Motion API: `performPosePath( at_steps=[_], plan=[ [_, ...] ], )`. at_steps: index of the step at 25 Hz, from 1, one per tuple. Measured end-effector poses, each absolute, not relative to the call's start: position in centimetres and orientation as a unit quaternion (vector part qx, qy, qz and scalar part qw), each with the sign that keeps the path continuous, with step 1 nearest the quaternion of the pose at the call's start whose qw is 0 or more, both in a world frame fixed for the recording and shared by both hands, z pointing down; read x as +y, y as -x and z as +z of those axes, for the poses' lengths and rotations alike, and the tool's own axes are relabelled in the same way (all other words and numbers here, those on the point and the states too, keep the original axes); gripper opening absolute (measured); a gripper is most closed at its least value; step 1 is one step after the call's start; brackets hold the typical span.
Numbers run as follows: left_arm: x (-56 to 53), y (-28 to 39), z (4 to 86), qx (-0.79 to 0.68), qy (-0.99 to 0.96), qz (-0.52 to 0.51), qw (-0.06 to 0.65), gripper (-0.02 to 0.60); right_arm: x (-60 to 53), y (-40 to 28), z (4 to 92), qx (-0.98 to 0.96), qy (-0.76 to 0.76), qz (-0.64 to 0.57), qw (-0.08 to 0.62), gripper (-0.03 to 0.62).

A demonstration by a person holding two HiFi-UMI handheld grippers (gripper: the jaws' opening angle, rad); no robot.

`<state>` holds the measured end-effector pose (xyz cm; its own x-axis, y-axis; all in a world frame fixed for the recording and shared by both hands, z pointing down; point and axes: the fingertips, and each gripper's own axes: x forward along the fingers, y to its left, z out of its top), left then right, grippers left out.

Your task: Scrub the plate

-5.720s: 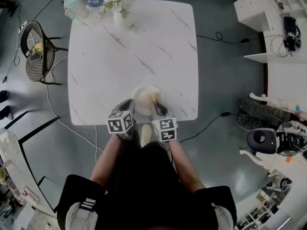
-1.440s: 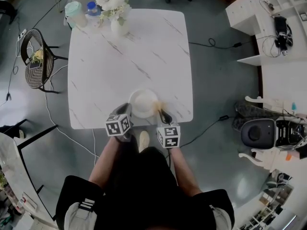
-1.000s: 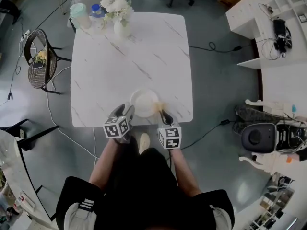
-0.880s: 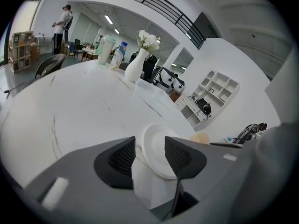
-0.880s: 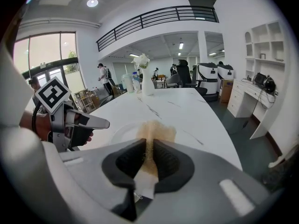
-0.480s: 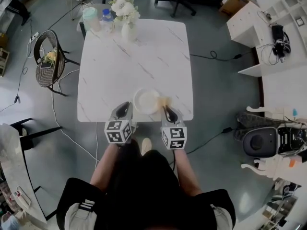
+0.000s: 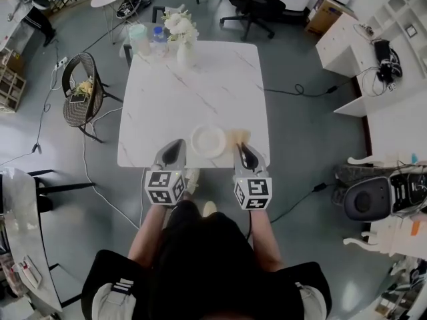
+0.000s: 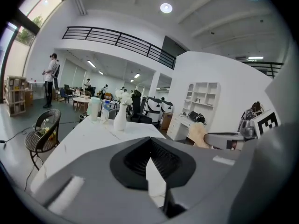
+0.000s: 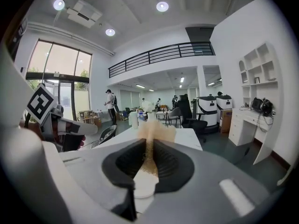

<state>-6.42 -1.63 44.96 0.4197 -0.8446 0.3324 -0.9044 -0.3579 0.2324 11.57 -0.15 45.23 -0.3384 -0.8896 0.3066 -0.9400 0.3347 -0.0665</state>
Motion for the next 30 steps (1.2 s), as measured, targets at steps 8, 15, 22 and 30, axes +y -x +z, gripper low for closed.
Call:
performPosePath(
  at_steps=[8, 15, 22, 30],
  plan=[
    [2.5, 5.3, 40.7, -0.536, -0.832, 0.076, 0.123, 0.007, 3.6, -13.1, 41.0, -0.814, -0.571, 0.064, 0.085, 0.052],
    [6.1, 4.7, 39.4, -0.537, -0.833, 0.077, 0.106, 0.006, 7.2, -15.0, 40.0, -0.812, -0.576, 0.053, 0.08, 0.052],
    [8.4, 4.3, 38.7, -0.545, -0.829, 0.083, 0.088, 0.006, 9.5, -15.7, 40.1, -0.815, -0.572, 0.05, 0.077, 0.052],
    [9.6, 3.8, 38.3, -0.548, -0.828, 0.084, 0.081, 0.007, 10.6, -15.7, 40.0, -0.818, -0.568, 0.05, 0.073, 0.052]
  ],
)
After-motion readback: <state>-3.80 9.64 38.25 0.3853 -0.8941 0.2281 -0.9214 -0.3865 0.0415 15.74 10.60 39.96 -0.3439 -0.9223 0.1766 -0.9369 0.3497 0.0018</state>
